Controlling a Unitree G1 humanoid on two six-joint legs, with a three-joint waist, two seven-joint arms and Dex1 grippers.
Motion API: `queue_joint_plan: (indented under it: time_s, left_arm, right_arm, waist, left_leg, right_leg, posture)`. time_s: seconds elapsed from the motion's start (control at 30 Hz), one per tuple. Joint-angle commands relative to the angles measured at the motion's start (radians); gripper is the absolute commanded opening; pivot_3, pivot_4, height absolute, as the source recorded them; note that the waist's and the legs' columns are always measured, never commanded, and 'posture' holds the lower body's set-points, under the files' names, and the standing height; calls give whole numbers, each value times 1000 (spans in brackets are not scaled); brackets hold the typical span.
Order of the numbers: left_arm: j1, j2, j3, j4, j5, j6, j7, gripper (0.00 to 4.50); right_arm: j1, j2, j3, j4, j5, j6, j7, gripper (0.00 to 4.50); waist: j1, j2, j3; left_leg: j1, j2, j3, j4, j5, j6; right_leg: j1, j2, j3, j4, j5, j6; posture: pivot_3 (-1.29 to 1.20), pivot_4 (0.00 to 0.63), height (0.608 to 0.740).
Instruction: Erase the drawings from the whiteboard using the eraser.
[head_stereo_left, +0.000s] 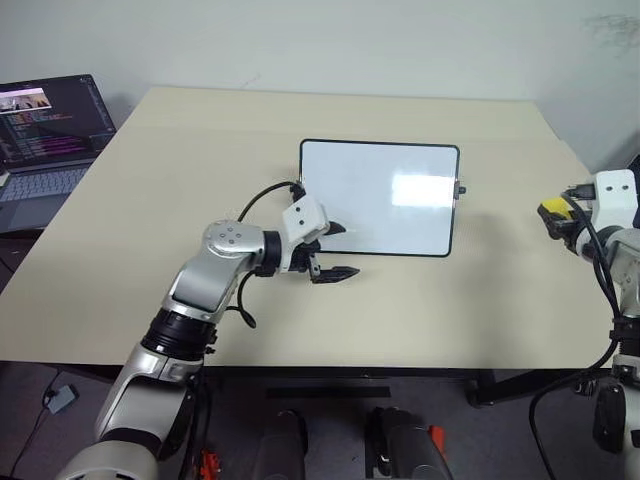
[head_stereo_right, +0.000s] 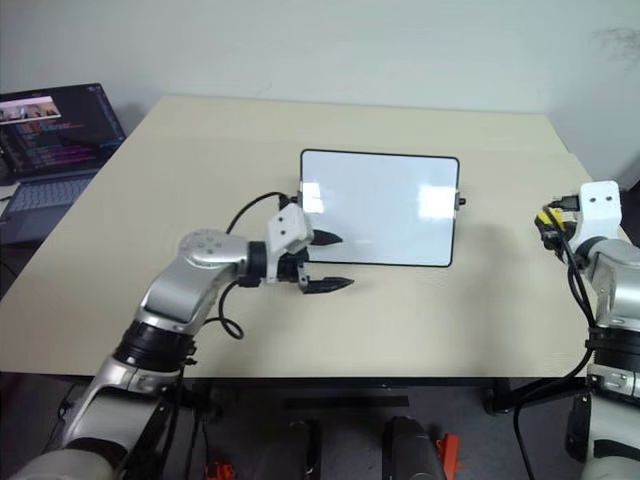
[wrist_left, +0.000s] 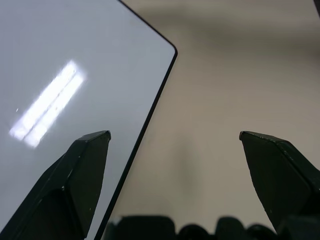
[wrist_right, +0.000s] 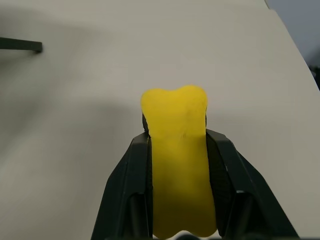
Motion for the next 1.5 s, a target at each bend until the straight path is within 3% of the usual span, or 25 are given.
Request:
queue_joint_plan:
  time_s: [0.03, 0.37, 0.77, 1.17, 1.5]
  left_arm:
    - [-36, -53, -14, 4, 15, -51, 47, 4500]
    - [-51, -123, -47, 29, 15, -65, 45, 4500]
    - [-57, -172, -80, 47, 21, -83, 41, 4500]
    - [-63, -173, -84, 50, 22, -84, 38, 4500]
    - [-67, -160, -76, 57, 24, -83, 34, 4500]
  right_arm:
    - [8, -26, -46, -34, 21, -9, -30, 1084]
    - [83, 14, -118, -41, 66, 21, -119, 1084]
    - [149, 101, -112, -24, 93, 13, -196, 1084]
    - [189, -32, 9, 106, 34, -156, -67, 1084]
    - [136, -81, 15, 200, 44, -192, -26, 4470]
  waist:
    - [1, 0, 0]
    - [0, 1, -1]
    - [-1, 2, -1]
    - [-1, 2, -1]
    - [-7, 2, -1]
  left_leg:
    - [0, 0, 0, 0, 0, 0]
    - [0, 0, 0, 1, 1, 1]
    - [3, -1, 0, 2, 1, 2]
    - [5, -1, 0, 3, 2, 3]
    - [12, -1, 0, 3, 2, 3]
  right_leg:
    - [0, 0, 0, 0, 0, 0]
    - [0, 0, 1, 3, 2, 1]
    - [0, 0, 2, 8, 2, 0]
    - [1, 0, 3, 11, 1, 0]
    - [9, 0, 3, 10, 1, -1]
  posture:
    - [0, 150, 740]
    - [0, 150, 740]
    - [0, 150, 740]
    - [0, 150, 740]
    - [0, 150, 740]
